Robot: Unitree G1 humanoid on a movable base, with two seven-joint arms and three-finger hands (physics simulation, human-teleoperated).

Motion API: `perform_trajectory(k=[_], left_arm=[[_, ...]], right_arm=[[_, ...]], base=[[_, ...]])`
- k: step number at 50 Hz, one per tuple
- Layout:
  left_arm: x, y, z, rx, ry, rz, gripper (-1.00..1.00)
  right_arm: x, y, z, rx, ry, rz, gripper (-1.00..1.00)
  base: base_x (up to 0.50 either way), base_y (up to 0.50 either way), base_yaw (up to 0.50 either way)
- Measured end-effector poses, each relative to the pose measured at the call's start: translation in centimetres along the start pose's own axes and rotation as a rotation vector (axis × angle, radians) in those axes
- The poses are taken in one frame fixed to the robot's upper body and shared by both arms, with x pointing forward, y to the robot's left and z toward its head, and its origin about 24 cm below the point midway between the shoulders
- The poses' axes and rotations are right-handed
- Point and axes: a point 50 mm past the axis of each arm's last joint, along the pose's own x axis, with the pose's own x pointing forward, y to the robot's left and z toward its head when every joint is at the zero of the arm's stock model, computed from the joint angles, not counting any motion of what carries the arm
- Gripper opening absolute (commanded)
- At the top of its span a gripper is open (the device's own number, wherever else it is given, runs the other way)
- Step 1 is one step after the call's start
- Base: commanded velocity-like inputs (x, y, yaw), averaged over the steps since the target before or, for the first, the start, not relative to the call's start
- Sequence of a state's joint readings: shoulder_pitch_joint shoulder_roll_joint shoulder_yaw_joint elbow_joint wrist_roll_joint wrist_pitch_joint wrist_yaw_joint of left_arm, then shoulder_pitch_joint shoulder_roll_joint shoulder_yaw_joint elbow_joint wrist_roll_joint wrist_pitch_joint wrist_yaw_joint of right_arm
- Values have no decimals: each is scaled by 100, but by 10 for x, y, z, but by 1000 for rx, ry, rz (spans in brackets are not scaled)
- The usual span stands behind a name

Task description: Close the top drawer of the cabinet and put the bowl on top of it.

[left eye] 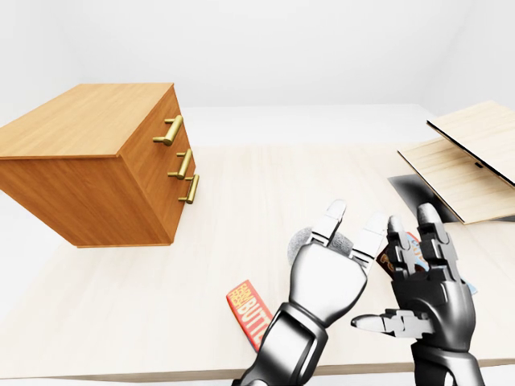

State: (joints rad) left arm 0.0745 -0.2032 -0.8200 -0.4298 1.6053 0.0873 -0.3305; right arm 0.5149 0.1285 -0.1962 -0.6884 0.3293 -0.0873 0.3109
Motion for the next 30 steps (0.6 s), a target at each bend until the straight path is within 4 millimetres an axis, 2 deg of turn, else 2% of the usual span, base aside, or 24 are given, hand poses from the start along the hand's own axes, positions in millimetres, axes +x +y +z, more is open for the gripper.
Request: perform_trajectory(k=[30], left_arm=[[11,-21,3,-40,-20,-27,100]], right_arm=[[-2,-1,-1,10,7,5,100]], base=[[0,0,0]])
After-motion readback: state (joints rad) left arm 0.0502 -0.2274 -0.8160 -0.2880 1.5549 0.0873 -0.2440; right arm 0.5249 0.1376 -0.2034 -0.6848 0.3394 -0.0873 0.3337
